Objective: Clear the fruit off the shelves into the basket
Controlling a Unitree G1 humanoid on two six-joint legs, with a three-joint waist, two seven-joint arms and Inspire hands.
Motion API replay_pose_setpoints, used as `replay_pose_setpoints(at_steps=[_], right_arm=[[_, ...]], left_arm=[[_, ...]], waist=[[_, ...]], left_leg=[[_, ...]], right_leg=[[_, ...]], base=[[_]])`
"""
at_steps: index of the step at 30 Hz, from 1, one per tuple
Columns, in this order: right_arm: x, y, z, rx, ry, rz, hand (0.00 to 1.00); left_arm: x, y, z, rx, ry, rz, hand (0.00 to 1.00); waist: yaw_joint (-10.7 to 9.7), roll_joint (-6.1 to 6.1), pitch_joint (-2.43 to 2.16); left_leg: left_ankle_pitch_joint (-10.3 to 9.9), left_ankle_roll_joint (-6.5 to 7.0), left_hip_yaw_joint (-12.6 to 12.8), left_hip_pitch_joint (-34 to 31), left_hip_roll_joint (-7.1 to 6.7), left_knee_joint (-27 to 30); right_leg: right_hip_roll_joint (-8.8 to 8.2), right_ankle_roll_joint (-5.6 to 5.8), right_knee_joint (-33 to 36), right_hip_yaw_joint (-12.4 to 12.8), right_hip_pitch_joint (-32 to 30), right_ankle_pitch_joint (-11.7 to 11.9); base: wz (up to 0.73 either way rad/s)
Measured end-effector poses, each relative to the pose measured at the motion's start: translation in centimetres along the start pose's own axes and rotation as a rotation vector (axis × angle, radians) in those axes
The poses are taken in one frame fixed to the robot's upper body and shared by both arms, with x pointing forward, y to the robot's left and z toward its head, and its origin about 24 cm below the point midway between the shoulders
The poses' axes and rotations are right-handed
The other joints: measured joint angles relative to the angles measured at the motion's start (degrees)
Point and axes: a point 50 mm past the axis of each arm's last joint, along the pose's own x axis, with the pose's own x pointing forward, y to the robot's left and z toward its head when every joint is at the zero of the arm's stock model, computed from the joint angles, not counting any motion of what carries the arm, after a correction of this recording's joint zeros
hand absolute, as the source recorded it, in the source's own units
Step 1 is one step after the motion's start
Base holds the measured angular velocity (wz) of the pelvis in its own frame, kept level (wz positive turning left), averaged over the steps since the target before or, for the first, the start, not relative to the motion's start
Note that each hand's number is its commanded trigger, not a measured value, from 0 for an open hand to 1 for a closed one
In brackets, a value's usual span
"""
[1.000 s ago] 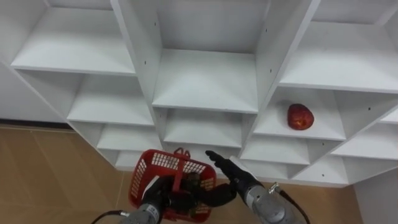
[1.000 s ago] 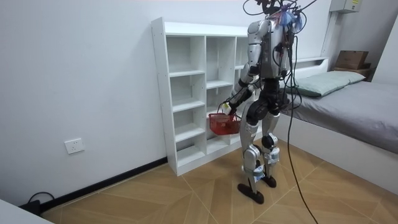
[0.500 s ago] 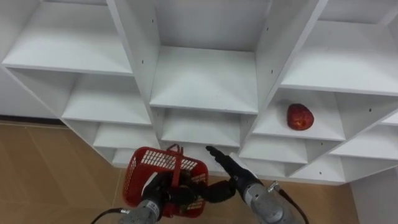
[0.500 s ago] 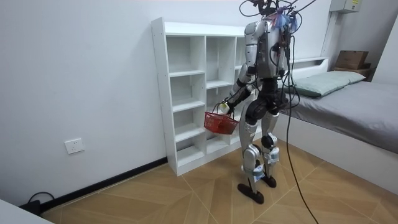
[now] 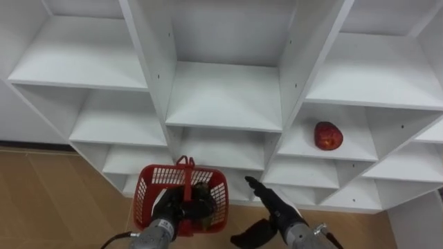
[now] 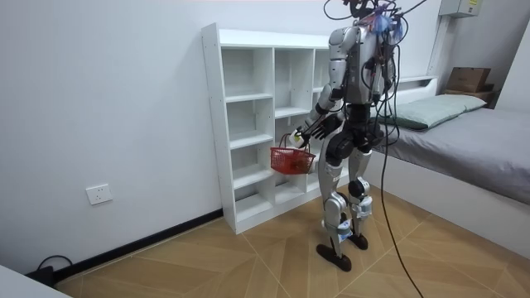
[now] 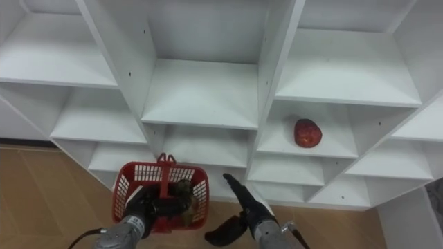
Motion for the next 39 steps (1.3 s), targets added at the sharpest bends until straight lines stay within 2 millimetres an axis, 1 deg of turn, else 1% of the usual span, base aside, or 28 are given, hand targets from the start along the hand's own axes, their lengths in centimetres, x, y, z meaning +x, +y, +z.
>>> replay_pose_setpoints(at_steps=[1, 2, 3, 4, 5, 8, 10, 12, 14, 15, 20, 25, 27, 29, 31, 33, 35, 38, 39], right_arm=[[-0.1, 0.0, -0.1, 0.002, 0.002, -0.005, 0.0], [-0.3, 0.0, -0.4, 0.014, 0.009, -0.018, 0.0], [-0.5, -0.1, -0.6, 0.024, 0.014, -0.032, 0.0], [-0.6, -0.2, -0.7, 0.029, 0.017, -0.037, 0.0], [-0.8, -0.3, -0.8, 0.036, 0.018, -0.054, 0.0], [-1.2, -0.9, -1.1, 0.071, 0.027, -0.096, 0.0], [-1.2, -1.4, -1.3, 0.108, 0.033, -0.126, 0.0], [-1.3, -2.0, -1.4, 0.139, 0.035, -0.164, 0.0], [-1.4, -2.4, -1.6, 0.16, 0.036, -0.196, 0.0], [-1.5, -2.8, -1.7, 0.165, 0.039, -0.221, 0.0], [-1.9, -3.9, -2.2, 0.193, 0.055, -0.306, 0.0], [-2.4, -5.6, -2.6, 0.295, 0.058, -0.392, 0.0], [-2.6, -6.2, -2.8, 0.342, 0.061, -0.428, 0.0], [-2.7, -6.6, -3.0, 0.36, 0.063, -0.46, 0.0], [-3.0, -7.5, -3.2, 0.37, 0.069, -0.513, 0.0], [-3.3, -8.3, -3.4, 0.376, 0.074, -0.563, 0.0], [-3.6, -9.2, -3.4, 0.381, 0.07, -0.599, 0.0], [-4.0, -10.4, -2.9, 0.411, 0.039, -0.656, 0.0], [-4.1, -10.8, -2.9, 0.416, 0.035, -0.672, 0.0]], left_arm=[[-0.1, 0.2, -0.1, 0.001, 0.004, 0.009, 1.0], [-0.2, 0.3, -0.6, -0.003, 0.014, 0.02, 1.0], [-0.5, 0.5, -1.0, -0.007, 0.02, 0.031, 1.0], [-0.6, 0.6, -1.2, -0.009, 0.022, 0.038, 1.0], [-0.9, 0.9, -1.5, -0.012, 0.024, 0.049, 1.0], [-1.3, 1.4, -2.1, -0.02, 0.038, 0.087, 1.0], [-1.4, 1.6, -2.3, -0.023, 0.041, 0.106, 1.0], [-1.4, 1.9, -2.3, -0.029, 0.04, 0.129, 1.0], [-1.4, 2.2, -2.2, -0.034, 0.038, 0.148, 1.0], [-1.5, 2.4, -2.2, -0.041, 0.035, 0.159, 1.0], [-1.6, 3.1, -2.2, -0.05, 0.034, 0.195, 1.0], [-1.7, 3.9, -1.9, -0.034, 0.025, 0.211, 1.0], [-1.9, 4.8, -2.0, -0.034, 0.025, 0.229, 1.0], [-2.2, 5.3, -2.1, -0.055, 0.019, 0.246, 1.0], [-2.7, 5.9, -2.1, -0.082, -0.001, 0.249, 1.0], [-2.9, 6.1, -1.9, -0.096, -0.018, 0.238, 1.0], [-2.9, 6.4, -1.8, -0.093, -0.023, 0.232, 1.0], [-3.0, 6.8, -1.7, -0.074, -0.026, 0.238, 1.0], [-3.0, 6.8, -1.7, -0.07, -0.022, 0.237, 1.0]], waist=[[0.0, 0.04, -0.13], [0.0, 0.15, -0.71], [0.0, 0.24, -0.82], [0.0, 0.3, -1.04], [-0.1, 0.32, -1.08], [-0.4, 0.34, -1.05], [-0.7, 0.17, -0.88], [-0.7, 0.01, -0.38], [-0.9, -0.08, -0.21], [-1.3, -0.16, 0.0], [-2.0, -0.45, 0.18], [-2.7, -0.54, 0.13], [-2.8, -0.82, 0.05], [-3.2, -0.9, 0.0], [-3.3, -1.36, -0.22], [-3.3, -1.74, -0.32], [-3.1, -2.13, -0.3], [-3.2, -2.96, -0.1], [-3.1, -3.42, -0.27]], left_leg=[[0.0, -0.01, 0.0, 0.4, 0.0, -0.2], [0.0, -0.01, 0.1, 1.1, 0.0, -1.0], [0.0, -0.01, 0.1, 1.9, 0.03, -1.2], [0.0, -0.02, 0.1, 2.1, 0.07, -1.3], [0.0, -0.03, 0.1, 2.8, 0.14, -1.6], [0.0, -0.05, 0.0, 3.9, 0.11, -2.2], [0.0, -0.05, 0.0, 4.2, 0.1, -2.4], [0.0, -0.04, 0.1, 4.6, 0.13, -2.5], [0.0, -0.04, 0.0, 4.7, 0.15, -2.7], [0.0, -0.04, 0.0, 4.8, 0.14, -2.7], [-0.1, -0.07, 0.0, 4.9, 0.12, -2.9], [-0.1, -0.07, 0.4, 5.7, 0.25, -2.9], [-0.1, -0.1, 0.8, 6.4, 0.25, -2.9], [-0.3, -0.31, 1.1, 6.8, 0.2, -2.9], [-0.4, -0.35, 1.5, 7.0, 0.3, -2.9], [-0.4, -0.39, 1.6, 7.2, 0.36, -2.9], [-0.4, -0.44, 1.6, 7.4, 0.37, -3.0], [-0.4, -0.44, 1.2, 7.3, 0.37, -2.9], [-0.4, -0.44, 0.9, 7.1, 0.37, -2.8]], right_leg=[[0.03, 0.0, -0.1, 0.3, 0.2, 0.0], [0.21, 0.01, -0.2, 0.9, 0.5, 0.0], [0.4, 0.06, -0.6, 1.1, 1.2, 0.1], [0.46, 0.05, -0.9, 1.2, 1.4, 0.2], [0.52, 0.01, -1.2, 1.2, 2.0, 0.3], [0.61, 0.07, -2.0, 1.2, 3.2, 0.5], [0.6, 0.08, -2.0, 1.3, 3.4, 0.5], [0.57, 0.12, -2.0, 1.3, 3.7, 0.5], [0.55, 0.16, -2.0, 1.3, 3.8, 0.4], [0.55, 0.2, -2.1, 1.3, 4.0, 0.4], [0.6, 0.23, -2.1, 1.4, 3.9, 0.4], [0.64, 0.23, -2.0, 1.8, 4.5, 0.4], [0.89, 0.27, -2.1, 3.0, 5.0, 0.4], [1.16, 0.26, -2.2, 3.6, 5.3, 0.4], [1.3, 0.25, -2.2, 3.9, 5.3, 0.4], [1.39, 0.22, -2.1, 4.0, 5.3, 0.4], [1.45, 0.21, -1.9, 3.9, 5.4, 0.4], [1.42, 0.16, -1.9, 3.6, 5.4, 0.4], [1.41, 0.16, -1.9, 3.4, 5.4, 0.4]], base=[[-0.17], [-0.18], [-0.19], [-0.17], [-0.1], [-0.03], [0.0], [0.0], [0.0], [0.0], [0.0], [-0.01], [-0.18], [-0.14], [-0.08], [-0.05], [-0.02], [0.04], [0.05]])
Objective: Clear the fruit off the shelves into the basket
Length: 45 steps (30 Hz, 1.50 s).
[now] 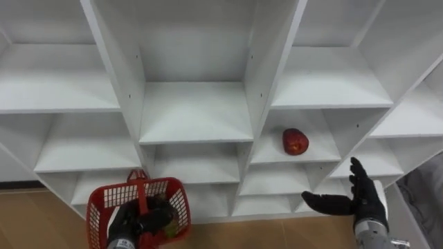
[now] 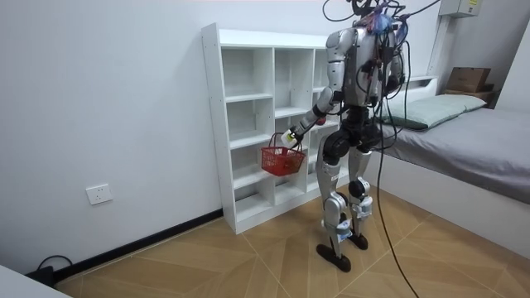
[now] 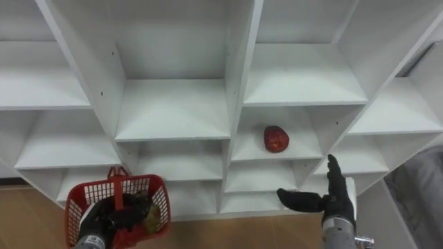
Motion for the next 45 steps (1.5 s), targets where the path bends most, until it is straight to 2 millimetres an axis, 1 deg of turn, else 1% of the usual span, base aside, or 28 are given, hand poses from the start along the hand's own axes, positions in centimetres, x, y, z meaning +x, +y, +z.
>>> replay_pose_setpoints(at_steps=[2, 4, 7, 9, 10, 11, 13, 16, 20, 23, 25, 26, 27, 29, 30, 32, 34, 36, 37, 40, 42, 45], right_arm=[[0.1, -0.3, 0.1, 0.007, -0.002, -0.022, 0.0], [0.2, -0.4, 0.2, 0.023, -0.001, -0.032, 0.0], [0.6, -0.6, 0.5, 0.036, -0.002, -0.039, 0.0], [0.8, -0.6, 0.8, 0.033, 0.0, -0.035, 0.0], [0.9, -0.6, 0.9, 0.032, -0.002, -0.034, 0.0], [1.3, -0.6, 1.2, 0.03, -0.006, -0.031, 0.0], [1.8, -0.6, 1.5, 0.018, -0.003, -0.03, 0.0], [3.1, -0.6, 2.2, 0.007, 0.007, -0.04, 0.0], [3.8, -0.5, 2.7, 0.026, 0.013, -0.041, 0.0], [4.4, -0.5, 3.3, 0.004, 0.007, -0.024, 0.0], [4.7, -0.5, 4.0, 0.002, -0.007, -0.018, 0.0], [4.9, -0.6, 4.3, 0.001, -0.018, -0.017, 0.0], [5.0, -0.6, 4.6, 0.001, -0.026, -0.017, 0.0], [5.2, -0.5, 4.9, 0.004, -0.029, -0.017, 0.0], [5.4, -0.5, 5.2, 0.005, -0.033, -0.019, 0.0], [5.6, -0.4, 5.7, 0.012, -0.048, -0.021, 0.0], [5.7, -0.5, 5.6, 0.017, -0.052, -0.036, 0.0], [5.9, -0.3, 5.0, -0.01, -0.027, -0.051, 0.0], [5.9, -0.3, 4.9, -0.019, -0.022, -0.05, 0.0], [6.1, -0.3, 4.4, -0.04, 0.002, -0.059, 0.0], [6.4, -0.2, 5.0, -0.062, -0.012, -0.061, 0.0], [6.7, 0.0, 6.0, -0.058, -0.043, -0.07, 0.0]], left_arm=[[0.0, 0.0, -0.1, 0.002, 0.007, -0.012, 1.0], [0.0, 0.0, -0.1, 0.025, 0.011, -0.027, 1.0], [0.0, 0.3, -0.1, 0.049, 0.018, -0.042, 1.0], [0.0, 0.4, -0.1, 0.073, 0.016, -0.056, 1.0], [0.0, 0.5, -0.1, 0.075, 0.016, -0.06, 1.0], [0.0, 0.6, -0.1, 0.079, 0.017, -0.063, 1.0], [0.0, 0.6, -0.1, 0.096, 0.019, -0.066, 1.0], [0.0, 0.9, -0.1, 0.148, 0.026, -0.081, 1.0], [-0.1, 0.7, -0.3, 0.163, 0.042, -0.112, 1.0], [-0.1, 0.3, -0.4, 0.196, 0.047, -0.146, 1.0], [-0.2, 0.3, -0.7, 0.208, 0.058, -0.165, 1.0], [-0.3, 0.4, -0.9, 0.209, 0.066, -0.172, 1.0], [-0.4, 0.4, -1.1, 0.209, 0.073, -0.176, 1.0], [-0.4, 0.6, -1.4, 0.208, 0.083, -0.174, 1.0], [-0.4, 0.6, -1.4, 0.209, 0.084, -0.175, 1.0], [-0.4, 0.5, -1.4, 0.208, 0.084, -0.182, 1.0], [-0.4, 0.4, -1.5, 0.208, 0.087, -0.188, 1.0], [-0.4, 0.6, -1.9, 0.208, 0.107, -0.182, 1.0], [-0.4, 0.7, -2.1, 0.208, 0.112, -0.18, 1.0], [-0.4, 0.7, -2.2, 0.208, 0.117, -0.181, 1.0], [-0.4, 0.6, -2.3, 0.204, 0.117, -0.181, 1.0], [-0.3, 0.7, -2.4, 0.203, 0.127, -0.176, 1.0]], waist=[[0.0, -0.51, -0.22], [0.0, -0.85, -0.29], [0.1, -0.87, -0.2], [0.1, -0.82, -0.18], [0.1, -0.78, -0.12], [0.0, -0.73, 0.11], [0.0, -0.78, 0.24], [0.2, -1.4, 0.57], [0.4, -1.42, 0.61], [1.8, -1.22, 0.61], [2.1, -1.21, 0.61], [2.6, -1.2, 0.62], [3.2, -1.1, 0.7], [3.4, -0.96, 0.79], [3.4, -0.69, 0.93], [4.0, -0.3, 1.05], [4.6, 0.13, 1.24], [5.3, 0.8, 1.14], [5.4, 0.92, 1.07], [6.1, 1.11, 1.08], [6.2, 1.49, 1.13], [6.3, 1.74, 1.22]], left_leg=[[0.0, 0.0, -0.3, -0.2, -0.01, 0.1], [0.0, 0.0, -0.9, -0.3, -0.04, 0.1], [0.0, 0.01, -1.1, -0.5, -0.03, 0.1], [0.0, 0.02, -1.5, -1.3, -0.03, 0.5], [0.0, 0.04, -1.6, -1.6, -0.02, 0.8], [-0.2, 0.07, -1.7, -2.4, 0.0, 1.7], [-0.5, 0.13, -2.4, -3.6, 0.0, 2.8], [-0.9, 0.23, -3.3, -5.9, 0.05, 4.9], [-2.2, 0.33, -4.5, -8.5, 0.05, 8.6], [-3.1, 0.4, -4.8, -10.7, 0.3, 11.2], [-3.3, 0.53, -4.9, -11.9, 0.11, 12.5], [-3.4, 0.58, -4.9, -12.4, 0.03, 13.1], [-3.7, 0.6, -4.9, -12.9, 0.04, 13.7], [-4.0, 0.59, -5.2, -13.9, 0.06, 14.9], [-4.2, 0.6, -5.6, -15.1, 0.1, 16.0], [-4.4, 0.63, -5.7, -16.8, 0.16, 17.1], [-4.5, 0.64, -5.8, -17.9, 0.2, 18.0], [-4.6, 0.63, -6.2, -19.4, 0.23, 18.3], [-4.6, 0.63, -6.2, -19.8, 0.24, 18.4], [-4.5, 0.65, -6.2, -22.5, 0.1, 20.0], [-4.5, 0.68, -6.2, -24.4, 0.0, 20.3], [-4.5, 0.71, -6.0, -25.7, -0.06, 20.3]], right_leg=[[-0.06, -0.01, 0.0, -0.3, 0.0, 0.0], [-0.14, -0.02, 0.0, -0.7, 0.0, 0.0], [-0.21, -0.02, 0.0, -1.1, 0.0, 0.0], [-0.64, -0.12, 0.4, -2.2, -0.6, -0.1], [-0.74, -0.13, 0.6, -2.4, -0.9, -0.1], [-0.86, -0.14, 1.1, -2.6, -1.4, -0.1], [-0.89, -0.17, 1.4, -3.2, -2.0, -0.2], [-1.58, -0.3, 2.5, -4.1, -3.5, -0.5], [-1.67, -0.36, 4.3, -5.3, -4.7, -1.3], [-1.91, -0.44, 6.5, -5.5, -6.7, -2.0], [-2.21, -0.44, 8.6, -5.4, -8.2, -2.8], [-2.63, -0.47, 9.5, -5.4, -8.8, -3.1], [-2.88, -0.51, 10.3, -5.5, -9.4, -3.4], [-2.98, -0.54, 11.0, -5.6, -10.2, -3.8], [-2.99, -0.54, 11.4, -5.6, -10.9, -3.9], [-3.06, -0.61, 12.5, -5.6, -12.5, -4.0], [-3.15, -0.68, 13.0, -5.7, -13.4, -4.0], [-3.07, -0.72, 13.2, -5.9, -14.5, -4.0], [-3.09, -0.76, 13.3, -5.9, -15.1, -4.0], [-3.6, -0.99, 15.2, -6.0, -18.1, -4.1], [-3.81, -1.04, 16.1, -5.9, -20.1, -4.2], [-3.97, -1.08, 16.5, -5.8, -21.6, -4.2]], base=[[0.07], [0.09], [0.07], [0.1], [0.09], [0.1], [0.12], [0.15], [0.16], [0.02], [0.03], [0.0], [0.0], [0.09], [0.12], [0.03], [0.05], [0.06], [-0.03], [0.0], [0.0], [0.0]])
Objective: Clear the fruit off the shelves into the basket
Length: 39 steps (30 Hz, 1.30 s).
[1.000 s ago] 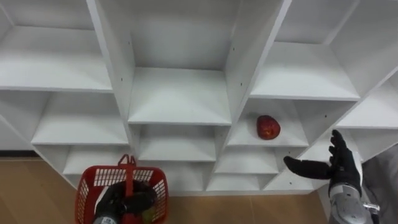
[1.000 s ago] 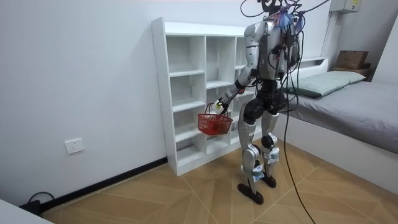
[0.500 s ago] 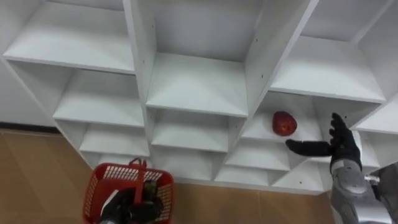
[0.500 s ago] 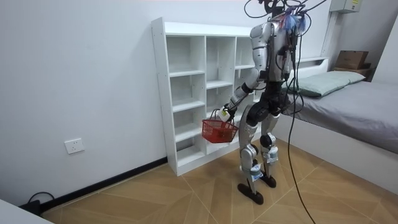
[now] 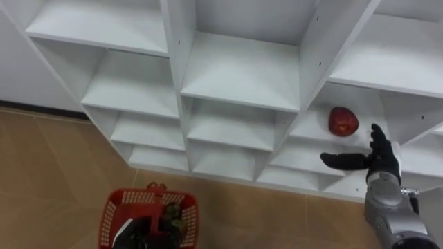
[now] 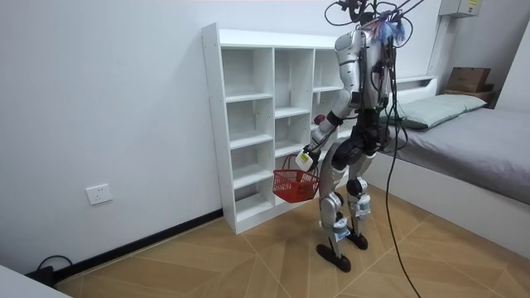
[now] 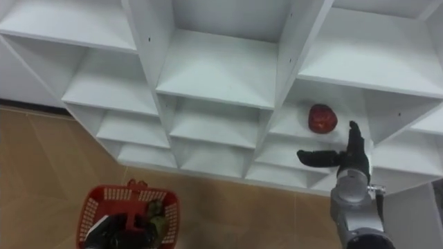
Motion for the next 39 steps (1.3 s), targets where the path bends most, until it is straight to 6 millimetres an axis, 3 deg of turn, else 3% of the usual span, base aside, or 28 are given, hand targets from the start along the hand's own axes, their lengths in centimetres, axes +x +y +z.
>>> replay_pose_setpoints(at_steps=[10, 19, 27, 39], right_arm=[[1.3, -1.2, 4.2, -0.013, -0.132, -0.116, 0.0], [1.8, -0.8, 6.8, 0.008, -0.186, -0.153, 0.0], [1.9, -1.1, 8.9, -0.026, -0.266, -0.266, 0.0], [1.9, -1.0, 10.4, -0.039, -0.317, -0.276, 0.0]], left_arm=[[0.6, -0.2, 1.3, 0.006, -0.028, -0.006, 1.0], [1.0, -0.6, 1.8, 0.019, -0.027, -0.003, 1.0], [1.3, -1.1, 2.0, 0.028, -0.025, -0.016, 1.0], [1.4, -1.5, 2.1, 0.035, -0.026, -0.028, 1.0]], waist=[[0.0, -0.29, 0.12], [0.2, -1.62, 1.0], [0.2, -1.57, 0.98], [0.8, -1.03, 0.96]], left_leg=[[0.4, 0.17, 0.7, -5.5, -0.18, 1.3], [0.5, 0.38, 2.2, -8.0, -0.21, 1.3], [0.6, 0.38, 2.0, -8.8, -0.2, 1.0], [0.7, 0.23, 2.1, -8.8, -0.14, 0.2]], right_leg=[[-0.5, -0.23, 2.7, 0.5, -6.3, -0.2], [-1.05, -0.34, 3.6, 0.7, -9.7, -0.2], [-1.02, -0.35, 3.2, 0.5, -10.3, -0.2], [-0.93, -0.47, 2.6, 0.1, -10.6, -0.1]], base=[[-0.01], [-0.05], [0.01], [0.0]])
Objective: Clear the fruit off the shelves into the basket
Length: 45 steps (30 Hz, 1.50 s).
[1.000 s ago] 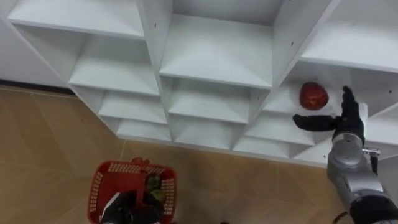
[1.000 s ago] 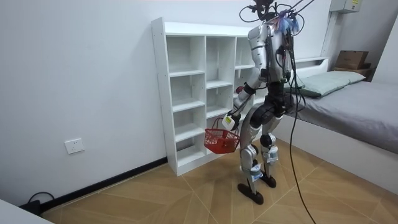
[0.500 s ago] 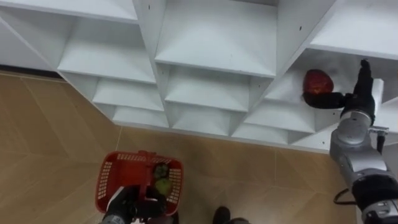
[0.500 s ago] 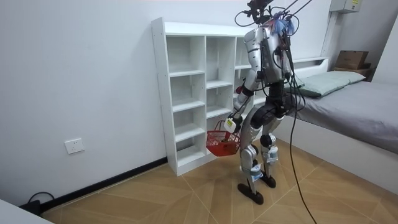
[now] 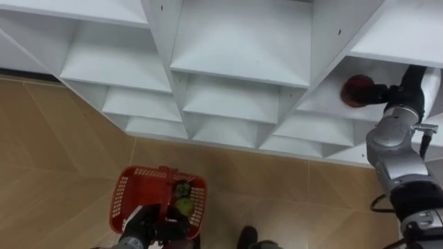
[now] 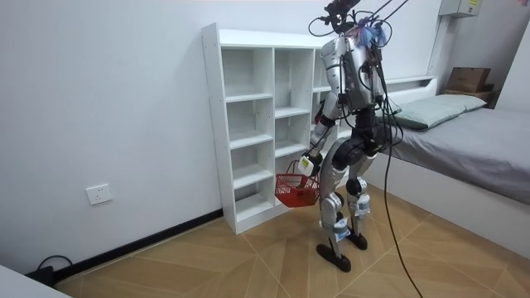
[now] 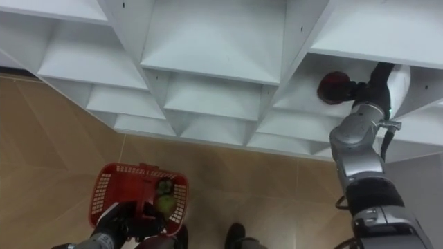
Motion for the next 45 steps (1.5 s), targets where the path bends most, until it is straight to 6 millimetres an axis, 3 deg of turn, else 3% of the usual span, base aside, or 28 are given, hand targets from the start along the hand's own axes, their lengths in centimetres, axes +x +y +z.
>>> replay_pose_setpoints(at_steps=[12, 22, 34, 38, 45], right_arm=[[-0.5, 1.0, -0.1, -0.065, -0.022, 0.072, 0.0], [-0.9, 1.7, 0.0, -0.086, -0.035, 0.121, 0.0], [-1.4, 1.8, -1.3, -0.093, 0.003, 0.147, 0.0], [-1.9, 2.3, -1.9, -0.093, 0.023, 0.18, 0.0], [-2.0, 2.4, -2.1, -0.095, 0.029, 0.196, 0.0]], left_arm=[[0.3, -1.6, 0.4, -0.006, -0.009, -0.028, 1.0], [0.6, -2.3, 1.1, 0.013, -0.026, -0.029, 1.0], [0.7, -2.5, 1.5, -0.015, -0.033, -0.053, 1.0], [0.7, -2.0, 1.6, -0.005, -0.035, -0.044, 1.0], [0.7, -2.0, 1.6, -0.011, -0.03, -0.046, 1.0]], waist=[[1.9, 1.31, 0.05], [2.3, 1.33, 0.05], [1.2, 1.01, 0.18], [0.4, 0.33, 0.41], [0.0, -0.13, 0.34]], left_leg=[[0.3, -0.11, 0.0, -0.2, 0.1, -0.4], [0.4, -0.01, 0.7, -2.1, 0.2, -0.2], [0.4, -0.03, 1.0, -1.9, 0.23, -0.5], [0.6, -0.01, 1.4, -1.8, 0.21, -0.7], [0.9, 0.08, 1.4, -1.4, 0.16, -1.5]], right_leg=[[-0.07, -0.21, -0.2, -0.5, 0.0, 0.2], [-0.16, -0.21, 0.1, -0.3, -2.1, 0.2], [-0.24, -0.23, 0.0, -0.4, -2.1, 0.2], [-0.25, -0.23, -0.2, -0.2, -2.0, 0.2], [-0.17, -0.05, -1.1, -0.2, -1.6, 0.7]], base=[[0.0], [0.0], [0.0], [0.0], [0.0]])
